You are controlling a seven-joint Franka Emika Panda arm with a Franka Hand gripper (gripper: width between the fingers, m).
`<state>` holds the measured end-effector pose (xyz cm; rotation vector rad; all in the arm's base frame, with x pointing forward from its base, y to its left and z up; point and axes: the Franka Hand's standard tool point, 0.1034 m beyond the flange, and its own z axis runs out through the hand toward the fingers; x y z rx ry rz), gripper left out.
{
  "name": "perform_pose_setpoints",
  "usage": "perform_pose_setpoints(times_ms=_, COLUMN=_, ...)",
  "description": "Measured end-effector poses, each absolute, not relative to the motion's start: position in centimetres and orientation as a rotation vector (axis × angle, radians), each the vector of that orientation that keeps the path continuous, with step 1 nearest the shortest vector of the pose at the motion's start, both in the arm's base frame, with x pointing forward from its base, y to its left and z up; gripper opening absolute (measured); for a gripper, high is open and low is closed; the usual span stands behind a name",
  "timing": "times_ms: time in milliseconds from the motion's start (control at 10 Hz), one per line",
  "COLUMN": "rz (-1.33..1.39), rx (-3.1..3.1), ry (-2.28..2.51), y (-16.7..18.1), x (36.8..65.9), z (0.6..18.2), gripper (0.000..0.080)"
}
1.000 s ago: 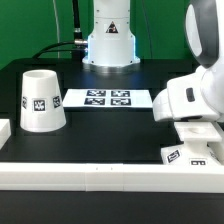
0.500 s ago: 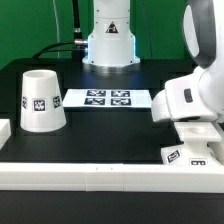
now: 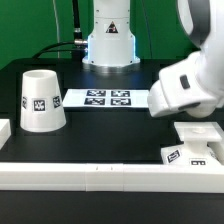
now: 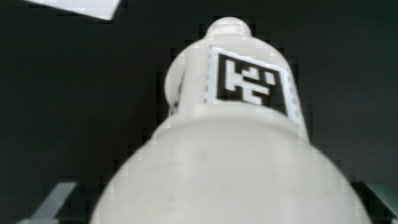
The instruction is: Assemble lamp
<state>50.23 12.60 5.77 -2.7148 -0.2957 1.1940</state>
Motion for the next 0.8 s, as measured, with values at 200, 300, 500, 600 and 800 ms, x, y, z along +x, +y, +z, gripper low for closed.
perform_pose_setpoints(times_ms=200, rz=1.126, rx=-2.732, ry=-0.299, y=11.7, x=51.8, z=8.6, gripper=0.0574)
perform_pose_setpoints(times_ms=300, rz=1.091, rx=-2.737, ry=-0.317, y=11.4, x=52.4, z=9.5, gripper=0.0574)
perform_pose_setpoints(times_ms=500, rz=1.042, rx=-2.756, ry=-0.312, y=11.6, x=52.9, z=9.0, gripper=0.0574)
perform_pose_setpoints(times_ms=600, rz=0.879, rx=-2.819, ry=-0.299, y=11.5, x=54.2, z=8.9, gripper=0.0574)
perform_pose_setpoints(times_ms=800, rz=0.712, rx=-2.865, ry=-0.289, y=10.2, x=54.5, z=8.8, gripper=0.0574)
